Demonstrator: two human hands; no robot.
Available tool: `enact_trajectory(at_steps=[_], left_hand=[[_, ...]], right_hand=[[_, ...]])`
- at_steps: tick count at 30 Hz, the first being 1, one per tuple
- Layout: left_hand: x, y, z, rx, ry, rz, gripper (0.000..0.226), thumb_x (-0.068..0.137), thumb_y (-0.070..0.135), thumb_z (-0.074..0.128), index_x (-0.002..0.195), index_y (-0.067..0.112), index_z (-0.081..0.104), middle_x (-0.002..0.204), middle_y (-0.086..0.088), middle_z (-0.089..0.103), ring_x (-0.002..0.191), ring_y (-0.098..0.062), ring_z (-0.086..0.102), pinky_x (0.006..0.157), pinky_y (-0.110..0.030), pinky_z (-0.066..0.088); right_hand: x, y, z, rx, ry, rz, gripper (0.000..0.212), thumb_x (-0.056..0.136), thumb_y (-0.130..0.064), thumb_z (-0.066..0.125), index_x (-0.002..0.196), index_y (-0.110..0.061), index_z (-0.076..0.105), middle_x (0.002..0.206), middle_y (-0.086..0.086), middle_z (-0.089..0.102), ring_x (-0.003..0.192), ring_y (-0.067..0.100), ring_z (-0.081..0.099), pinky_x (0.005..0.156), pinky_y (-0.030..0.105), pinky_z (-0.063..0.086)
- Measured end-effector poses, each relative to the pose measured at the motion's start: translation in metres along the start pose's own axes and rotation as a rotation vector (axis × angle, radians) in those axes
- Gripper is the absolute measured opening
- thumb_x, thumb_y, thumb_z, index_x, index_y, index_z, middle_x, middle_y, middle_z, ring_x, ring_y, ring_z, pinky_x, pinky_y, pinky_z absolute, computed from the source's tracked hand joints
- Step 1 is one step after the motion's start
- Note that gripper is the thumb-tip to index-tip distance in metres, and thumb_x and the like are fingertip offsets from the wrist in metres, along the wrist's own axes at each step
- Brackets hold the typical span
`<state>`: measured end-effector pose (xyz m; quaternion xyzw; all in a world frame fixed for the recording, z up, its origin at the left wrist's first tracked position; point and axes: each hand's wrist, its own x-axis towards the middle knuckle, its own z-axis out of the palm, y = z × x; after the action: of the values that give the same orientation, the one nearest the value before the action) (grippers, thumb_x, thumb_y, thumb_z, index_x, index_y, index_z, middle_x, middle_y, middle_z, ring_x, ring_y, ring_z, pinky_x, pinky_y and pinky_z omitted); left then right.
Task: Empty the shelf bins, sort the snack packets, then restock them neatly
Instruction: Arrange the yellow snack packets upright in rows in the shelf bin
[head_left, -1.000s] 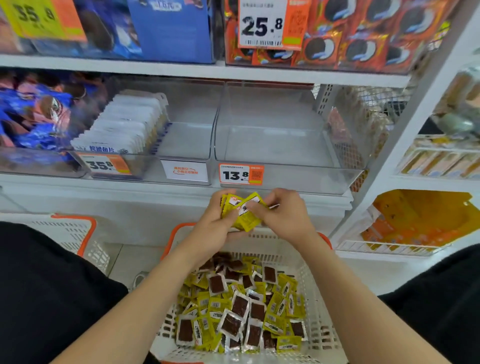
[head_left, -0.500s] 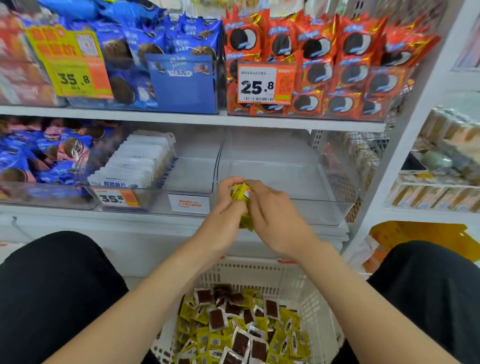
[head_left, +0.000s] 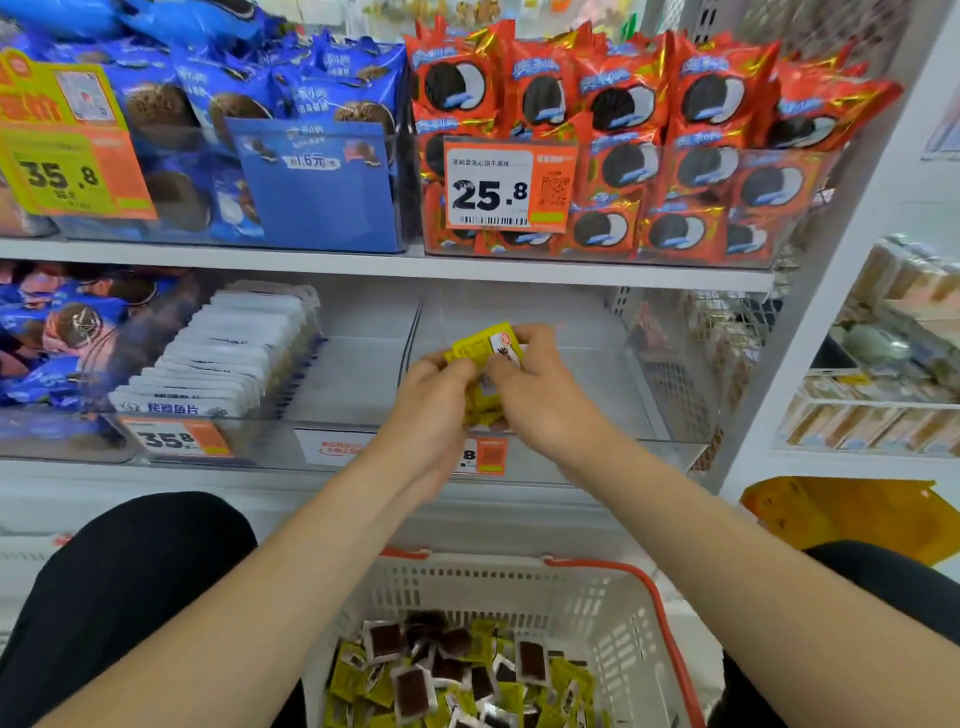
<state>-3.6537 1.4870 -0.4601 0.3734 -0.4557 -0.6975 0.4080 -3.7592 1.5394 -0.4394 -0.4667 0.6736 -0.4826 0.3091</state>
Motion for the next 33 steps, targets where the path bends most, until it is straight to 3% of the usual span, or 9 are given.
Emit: enact_trajectory(at_steps=[3, 6, 12, 16, 18, 20, 22, 24, 33], left_hand=[[0.010, 0.016, -0.006, -0.030, -0.006, -0.032, 0.023, 0.098, -0.006, 0.044, 0.095, -0.003, 0.067, 0.078, -0.017, 0.072, 0.064, -0.024, 0.068, 0.059, -0.029, 0.055], [0.020, 0.028, -0.009, -0.045, -0.058, -0.104, 0.023, 0.100, -0.003, 0.044, 0.092, 0.004, 0.065, 0.080, -0.015, 0.071, 0.062, -0.020, 0.065, 0.063, -0.030, 0.047], [0.041, 0.028, -0.015, 0.014, -0.167, -0.216, 0.020, 0.103, 0.010, 0.053, 0.117, 0.001, 0.064, 0.106, -0.023, 0.068, 0.082, -0.025, 0.065, 0.073, -0.034, 0.046], [0.047, 0.017, -0.017, 0.120, -0.125, -0.216, 0.034, 0.108, 0.029, 0.054, 0.122, 0.001, 0.067, 0.114, -0.019, 0.076, 0.094, -0.030, 0.071, 0.073, -0.030, 0.057], [0.046, 0.006, -0.019, 0.290, -0.031, -0.177, 0.033, 0.112, 0.028, 0.047, 0.120, 0.001, 0.065, 0.106, -0.019, 0.076, 0.094, -0.031, 0.074, 0.084, -0.038, 0.062], [0.039, -0.006, -0.022, 0.743, -0.028, 0.034, 0.022, 0.109, 0.017, 0.046, 0.111, 0.011, 0.066, 0.097, -0.011, 0.072, 0.081, -0.023, 0.072, 0.075, -0.031, 0.062], [0.025, -0.016, -0.019, 1.149, -0.269, 0.280, 0.015, 0.101, 0.017, 0.054, 0.103, 0.023, 0.068, 0.092, 0.002, 0.069, 0.074, -0.010, 0.067, 0.064, -0.017, 0.051], [0.016, -0.022, -0.017, 1.335, -0.456, 0.350, 0.014, 0.091, 0.029, 0.068, 0.105, 0.030, 0.068, 0.095, 0.009, 0.071, 0.087, -0.005, 0.065, 0.077, -0.025, 0.052], [0.012, -0.028, -0.013, 1.460, -0.293, 0.678, 0.039, 0.087, 0.003, 0.066, 0.110, 0.032, 0.054, 0.109, 0.013, 0.061, 0.096, -0.019, 0.063, 0.070, -0.034, 0.045]], right_hand=[[0.008, 0.003, -0.020, 0.146, -0.177, -0.036, 0.041, 0.103, -0.008, 0.044, 0.141, -0.023, 0.043, 0.110, 0.013, 0.070, 0.094, 0.023, 0.071, 0.080, 0.039, 0.063], [0.018, 0.014, -0.041, -0.086, -0.330, -0.329, 0.084, 0.086, 0.013, 0.053, 0.152, -0.035, 0.032, 0.112, 0.009, 0.063, 0.095, 0.027, 0.070, 0.075, 0.037, 0.061], [0.052, 0.049, -0.044, -0.466, -0.075, -0.686, 0.049, 0.088, -0.023, 0.083, 0.131, -0.027, 0.060, 0.104, 0.001, 0.054, 0.090, 0.011, 0.051, 0.081, 0.020, 0.044], [0.063, 0.057, -0.050, -0.551, -0.055, -0.761, 0.048, 0.092, -0.043, 0.076, 0.130, -0.019, 0.060, 0.121, 0.003, 0.045, 0.115, 0.023, 0.047, 0.102, 0.033, 0.043], [0.065, 0.060, -0.053, -0.618, -0.056, -0.731, 0.054, 0.094, -0.046, 0.073, 0.129, -0.010, 0.057, 0.125, 0.006, 0.051, 0.115, 0.025, 0.052, 0.100, 0.035, 0.044], [0.065, 0.062, -0.059, -0.654, -0.035, -0.589, 0.053, 0.093, -0.044, 0.075, 0.126, -0.008, 0.055, 0.117, 0.006, 0.057, 0.105, 0.023, 0.055, 0.084, 0.030, 0.043], [0.064, 0.062, -0.065, -0.700, -0.022, -0.452, 0.047, 0.093, -0.041, 0.076, 0.118, -0.010, 0.053, 0.102, 0.002, 0.059, 0.090, 0.021, 0.055, 0.070, 0.028, 0.036], [0.063, 0.062, -0.070, -0.770, -0.027, -0.375, 0.044, 0.093, -0.041, 0.076, 0.114, -0.010, 0.051, 0.095, 0.002, 0.057, 0.085, 0.023, 0.053, 0.066, 0.032, 0.035], [0.052, 0.073, -0.070, -0.625, -0.061, -0.247, 0.038, 0.106, -0.025, 0.057, 0.137, -0.006, 0.043, 0.121, 0.017, 0.061, 0.095, 0.031, 0.054, 0.071, 0.032, 0.032]])
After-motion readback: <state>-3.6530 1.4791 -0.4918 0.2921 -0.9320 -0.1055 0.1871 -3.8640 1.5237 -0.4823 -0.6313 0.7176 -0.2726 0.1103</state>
